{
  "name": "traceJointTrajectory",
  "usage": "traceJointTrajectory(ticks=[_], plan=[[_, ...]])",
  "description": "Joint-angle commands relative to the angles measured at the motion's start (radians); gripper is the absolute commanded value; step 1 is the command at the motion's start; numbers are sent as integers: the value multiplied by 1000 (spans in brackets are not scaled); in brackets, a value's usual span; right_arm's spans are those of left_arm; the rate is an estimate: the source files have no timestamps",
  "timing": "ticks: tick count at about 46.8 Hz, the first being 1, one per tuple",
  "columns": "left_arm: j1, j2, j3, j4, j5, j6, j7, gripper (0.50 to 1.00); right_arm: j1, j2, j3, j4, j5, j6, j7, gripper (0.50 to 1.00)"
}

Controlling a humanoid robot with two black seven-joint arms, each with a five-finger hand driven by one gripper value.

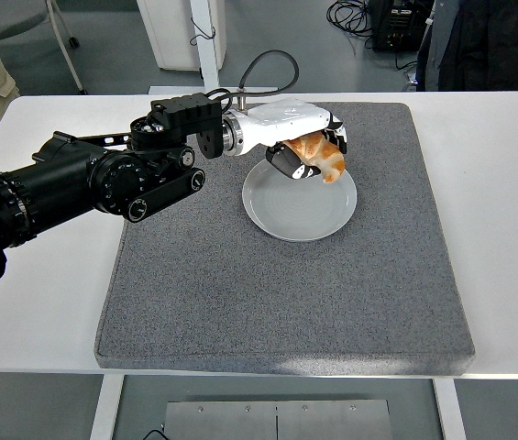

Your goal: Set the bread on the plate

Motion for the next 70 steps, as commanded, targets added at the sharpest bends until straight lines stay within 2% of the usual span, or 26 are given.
traceJointTrajectory(ticks=[1, 23, 33, 70], plan=[[6, -1, 1, 10, 1, 2, -1, 500, 0, 0, 0, 0, 0, 0, 0, 1000], [85, -40, 4, 53, 6, 25, -6, 500, 1, 0, 0, 0, 0, 0, 0, 1000], [95, -40, 72, 74, 6, 46, -6, 500, 0, 0, 0, 0, 0, 0, 0, 1000], [117, -40, 92, 114, -6, 62, -17, 500, 0, 0, 0, 0, 0, 0, 0, 1000]])
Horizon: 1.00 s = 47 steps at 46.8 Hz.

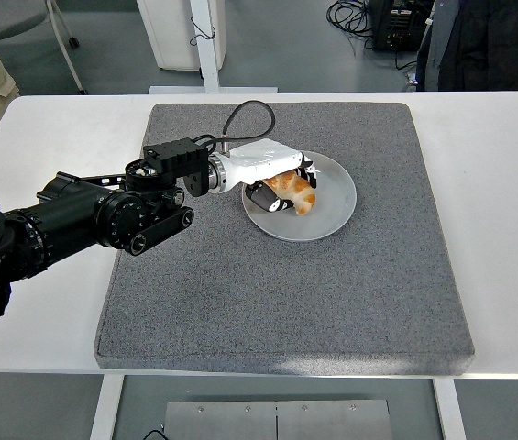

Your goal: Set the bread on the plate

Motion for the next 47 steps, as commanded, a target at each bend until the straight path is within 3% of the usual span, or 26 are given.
traceJointTrajectory(ticks=[1, 5, 7, 8, 10, 15, 30, 47], plan=[[0, 0, 0, 2, -3, 2, 0, 500, 0, 0, 0, 0, 0, 0, 0, 1000], [0, 0, 0, 3, -9, 2, 0, 514, 0, 0, 0, 0, 0, 0, 0, 1000], [0, 0, 0, 3, -9, -6, 0, 703, 0, 0, 0, 0, 0, 0, 0, 1000], [0, 0, 0, 3, -9, -9, 0, 773, 0, 0, 0, 0, 0, 0, 0, 1000], [0, 0, -1, 3, -10, -9, 0, 848, 0, 0, 0, 0, 0, 0, 0, 1000], [0, 0, -1, 3, -11, -9, 0, 960, 0, 0, 0, 0, 0, 0, 0, 1000], [-36, 0, -6, -15, -12, -20, -41, 975, 0, 0, 0, 0, 0, 0, 0, 1000], [-162, 0, -11, -17, -191, -138, -38, 977, 0, 0, 0, 0, 0, 0, 0, 1000]])
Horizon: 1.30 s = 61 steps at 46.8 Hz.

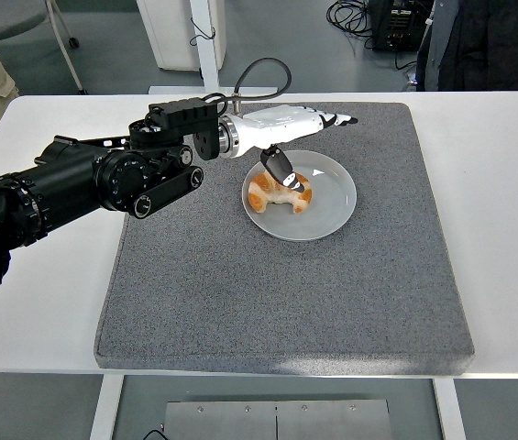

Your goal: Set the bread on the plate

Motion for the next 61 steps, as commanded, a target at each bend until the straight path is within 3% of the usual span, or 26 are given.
traceJointTrajectory(ticks=[1, 15, 33, 45, 52, 61], plan=[[-25, 0, -2, 0, -60, -23, 6, 977, 1, 0, 0, 0, 0, 0, 0, 1000], [-86, 66, -30, 0, -278, -90, 1, 978, 0, 0, 0, 0, 0, 0, 0, 1000], [-85, 172, -171, 0, -404, -139, 1, 980, 0, 0, 0, 0, 0, 0, 0, 1000], [-58, 183, -206, 3, -602, -121, 13, 980, 1, 0, 0, 0, 0, 0, 0, 1000], [-19, 181, -215, 6, -683, -79, 13, 980, 0, 0, 0, 0, 0, 0, 0, 1000], [52, 173, -326, 28, -778, -69, 13, 980, 0, 0, 0, 0, 0, 0, 0, 1000]])
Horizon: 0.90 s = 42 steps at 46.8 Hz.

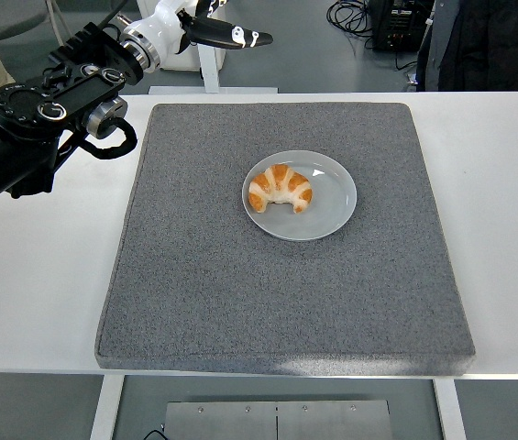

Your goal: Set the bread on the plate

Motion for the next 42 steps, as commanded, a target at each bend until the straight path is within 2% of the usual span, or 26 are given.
traceJointTrajectory(ticks=[1, 13, 17, 22, 33, 42], plan=[[31, -4, -50, 17, -14, 1, 1, 980, 0, 0, 0, 0, 0, 0, 0, 1000], [111, -90, -191, 172, -16, -25, 6, 981, 0, 0, 0, 0, 0, 0, 0, 1000], [139, -94, -238, 174, -17, -55, 4, 981, 0, 0, 0, 0, 0, 0, 0, 1000], [171, -107, -306, 175, -43, -60, 7, 981, 0, 0, 0, 0, 0, 0, 0, 1000], [234, -140, -328, 212, -201, -69, 21, 981, 0, 0, 0, 0, 0, 0, 0, 1000], [258, -151, -363, 220, -244, -86, 23, 981, 3, 0, 2, 15, 2, 2, 0, 1000]])
